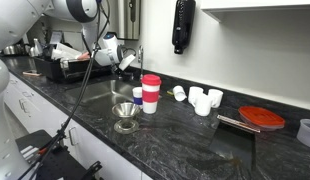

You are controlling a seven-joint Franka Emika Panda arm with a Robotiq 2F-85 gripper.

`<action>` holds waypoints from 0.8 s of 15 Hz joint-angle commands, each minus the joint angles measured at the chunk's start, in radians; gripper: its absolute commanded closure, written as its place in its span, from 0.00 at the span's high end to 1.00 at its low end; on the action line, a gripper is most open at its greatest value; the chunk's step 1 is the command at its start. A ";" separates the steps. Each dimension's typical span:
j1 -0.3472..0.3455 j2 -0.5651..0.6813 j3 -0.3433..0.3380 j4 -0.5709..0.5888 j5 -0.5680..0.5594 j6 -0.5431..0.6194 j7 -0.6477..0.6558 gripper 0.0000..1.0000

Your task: Push the left faucet handle forwards

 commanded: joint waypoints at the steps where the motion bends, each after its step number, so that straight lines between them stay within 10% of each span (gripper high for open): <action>1: -0.006 -0.072 0.028 -0.058 0.035 -0.091 0.010 1.00; 12: -0.023 -0.072 0.055 -0.064 0.050 -0.099 0.002 1.00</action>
